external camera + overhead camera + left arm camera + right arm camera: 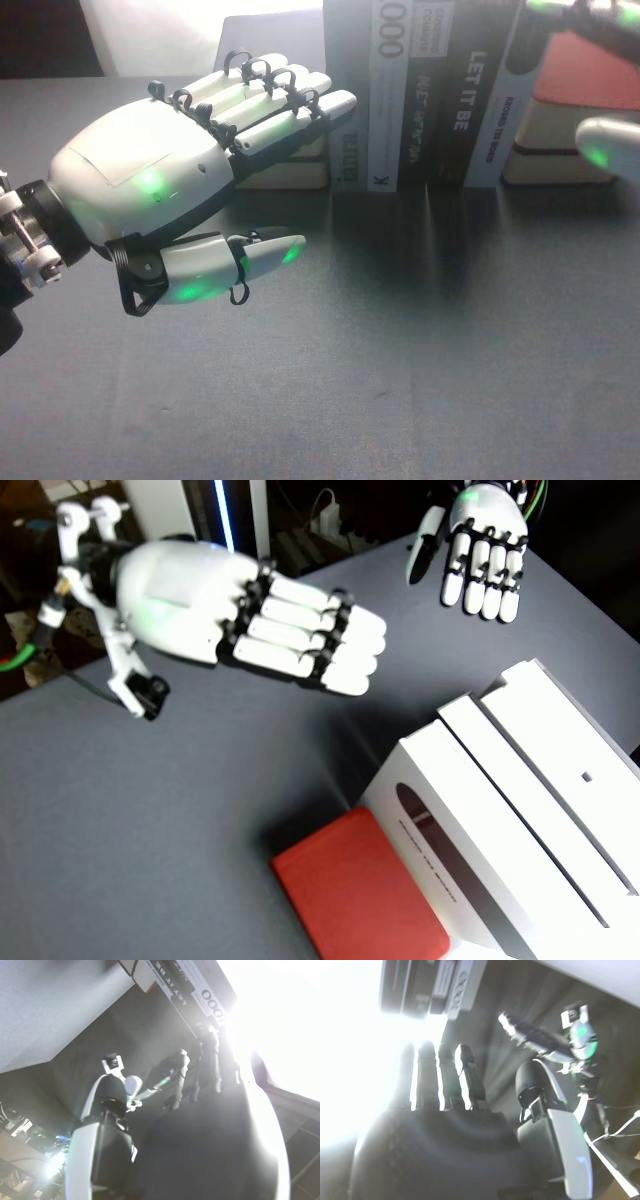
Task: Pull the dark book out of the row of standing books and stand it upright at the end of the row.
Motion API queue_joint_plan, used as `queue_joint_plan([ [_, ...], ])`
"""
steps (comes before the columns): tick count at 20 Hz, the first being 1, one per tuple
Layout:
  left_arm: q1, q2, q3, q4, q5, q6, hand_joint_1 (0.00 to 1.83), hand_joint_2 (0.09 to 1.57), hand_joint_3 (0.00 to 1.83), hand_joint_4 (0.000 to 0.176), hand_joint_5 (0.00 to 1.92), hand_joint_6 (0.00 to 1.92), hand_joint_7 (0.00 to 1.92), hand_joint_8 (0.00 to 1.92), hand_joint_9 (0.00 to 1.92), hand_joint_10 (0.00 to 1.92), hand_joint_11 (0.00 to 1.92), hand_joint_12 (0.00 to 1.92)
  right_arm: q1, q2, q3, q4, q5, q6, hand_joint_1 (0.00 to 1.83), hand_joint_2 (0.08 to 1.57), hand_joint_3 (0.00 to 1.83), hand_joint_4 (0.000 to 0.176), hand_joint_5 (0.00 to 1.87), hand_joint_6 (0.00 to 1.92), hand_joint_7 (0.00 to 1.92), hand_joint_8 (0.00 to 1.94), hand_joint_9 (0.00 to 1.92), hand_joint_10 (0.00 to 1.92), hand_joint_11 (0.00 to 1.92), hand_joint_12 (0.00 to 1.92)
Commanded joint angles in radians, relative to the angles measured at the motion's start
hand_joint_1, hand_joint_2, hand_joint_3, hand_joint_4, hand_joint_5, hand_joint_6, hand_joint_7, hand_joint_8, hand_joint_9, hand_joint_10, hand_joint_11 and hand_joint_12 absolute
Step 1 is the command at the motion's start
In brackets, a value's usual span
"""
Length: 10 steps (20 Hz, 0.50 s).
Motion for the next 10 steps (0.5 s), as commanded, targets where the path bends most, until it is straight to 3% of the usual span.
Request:
queue_joint_plan([
  [1, -0.013, -0.002, -0.003, -0.008, -0.12, 0.002, 0.32, 1.38, 0.0, 0.021, 0.01, 0.0, 0.0, 0.0, 0.0, 0.0, 0.0, 0.0, 0.024, -0.005, 0.008, 0.023, 0.123, -0.013, 0.13, 1.4, 0.04, 0.0, 0.08, 0.15, 0.0, 0.0, 0.0, 0.0, 0.0, 0.0],
  [4, -0.012, -0.002, -0.003, -0.006, -0.118, 0.002, 0.33, 1.38, 0.0, 0.021, 0.01, 0.0, 0.0, 0.0, 0.0, 0.0, 0.0, 0.0, 0.057, -0.017, 0.028, 0.045, 0.121, -0.027, 0.13, 1.4, 0.04, 0.0, 0.08, 0.15, 0.0, 0.0, 0.0, 0.0, 0.0, 0.0],
  [5, -0.012, -0.002, -0.003, -0.006, -0.118, 0.002, 0.28, 1.39, 0.01, 0.036, 0.0, 0.0, 0.0, 0.0, 0.0, 0.0, 0.0, 0.0, 0.073, -0.024, 0.038, 0.057, 0.117, -0.038, 0.45, 1.39, 0.02, 0.0, 0.16, 0.19, 0.0, 0.0, 0.0, 0.0, 0.0, 0.0],
  [6, -0.011, -0.002, -0.003, -0.006, -0.118, 0.002, 0.28, 1.39, 0.01, 0.038, 0.0, 0.0, 0.0, 0.0, 0.0, 0.0, 0.0, 0.0, 0.091, -0.031, 0.043, 0.07, 0.107, -0.061, 0.54, 1.38, 0.01, 0.0, 0.18, 0.19, 0.0, 0.0, 0.0, 0.0, 0.0, 0.0],
  [10, -0.004, -0.001, -0.003, -0.006, -0.12, 0.002, 0.24, 1.39, 0.0, 0.036, 0.0, 0.0, 0.0, 0.0, 0.0, 0.0, 0.0, 0.0, 0.189, -0.085, 0.09, 0.084, 0.04, -0.108, 0.59, 1.4, 0.01, 0.0, 0.18, 0.19, 0.0, 0.0, 0.0, 0.0, 0.0, 0.0],
])
